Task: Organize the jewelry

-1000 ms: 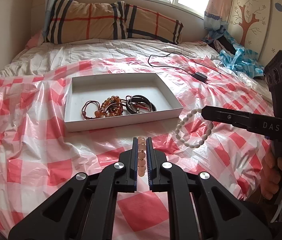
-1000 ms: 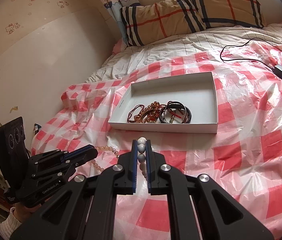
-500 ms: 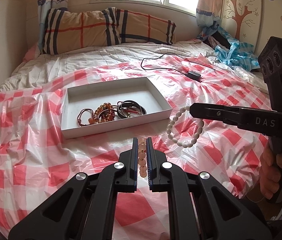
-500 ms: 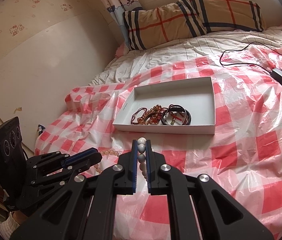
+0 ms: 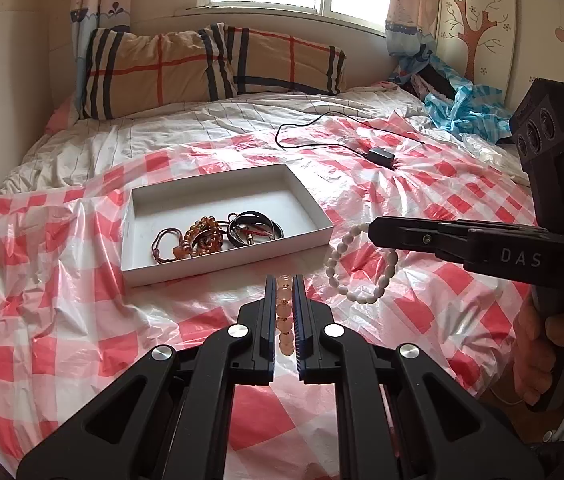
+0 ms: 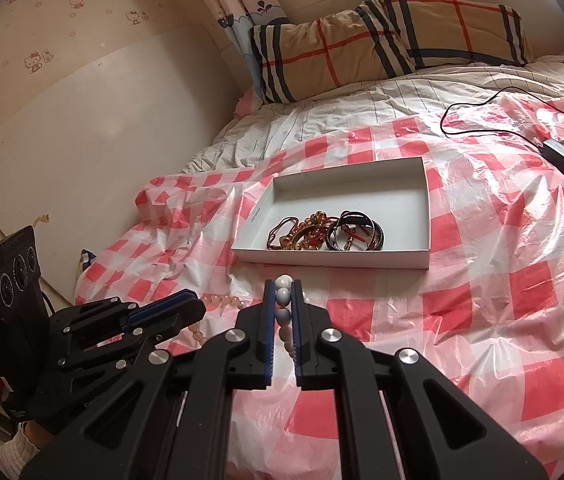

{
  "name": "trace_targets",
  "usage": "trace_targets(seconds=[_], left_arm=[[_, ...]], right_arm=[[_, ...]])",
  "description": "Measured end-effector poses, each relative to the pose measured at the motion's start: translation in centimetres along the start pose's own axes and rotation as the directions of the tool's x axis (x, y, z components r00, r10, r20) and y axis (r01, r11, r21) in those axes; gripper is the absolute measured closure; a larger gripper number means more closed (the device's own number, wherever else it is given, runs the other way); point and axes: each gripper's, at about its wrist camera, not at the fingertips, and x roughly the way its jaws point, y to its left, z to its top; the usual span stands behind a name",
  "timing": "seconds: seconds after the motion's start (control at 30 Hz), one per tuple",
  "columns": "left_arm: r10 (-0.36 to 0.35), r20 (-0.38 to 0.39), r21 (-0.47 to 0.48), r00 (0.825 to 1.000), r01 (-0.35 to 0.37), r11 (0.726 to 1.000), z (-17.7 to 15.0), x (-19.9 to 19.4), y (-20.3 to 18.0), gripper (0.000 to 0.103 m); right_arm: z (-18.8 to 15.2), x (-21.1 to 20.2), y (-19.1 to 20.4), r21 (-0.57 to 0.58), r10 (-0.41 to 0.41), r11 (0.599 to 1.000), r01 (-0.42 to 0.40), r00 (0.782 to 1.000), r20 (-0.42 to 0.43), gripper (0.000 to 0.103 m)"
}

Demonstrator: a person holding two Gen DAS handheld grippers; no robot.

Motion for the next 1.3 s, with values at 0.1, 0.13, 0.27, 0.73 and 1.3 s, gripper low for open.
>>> trace_targets(seconds=[0.1,0.13,0.27,0.73,1.3], left_arm=[[0.000,0.002,0.002,1.000,0.000,1.000,0.0,-0.2,-0.2,0.096],[-0.001,0.003,0.003,1.000,0.001,1.000,0.1,-0.3,-0.3,0.096],[-0.002,0.007,0.007,1.000,0.002,1.000,0.2,-0.6,-0.6,0.096],[-0.006,0.024,0.022,1.000,0.006,1.000,0.4,-1.8,-1.6,0.096],[-0.007,0.032,0.033,0.999,0.006,0.999,0.6,-2.7,-2.5,0.096]], right_arm=[[0.0,-0.3,0.2,-0.003,0.001,1.000,-0.001,1.000,0.002,0.095],[0.0,-0.4,0.3,-0.003,0.002,1.000,-0.002,1.000,0.003,0.095],[-0.1,-1.0,0.6,-0.006,0.005,1.000,-0.005,1.000,0.008,0.095],[-0.1,-2.2,1.3,-0.017,0.014,1.000,-0.013,1.000,0.021,0.095],[-0.2,-3.8,1.4,-0.028,0.025,0.999,-0.023,0.999,0.041,0.095]])
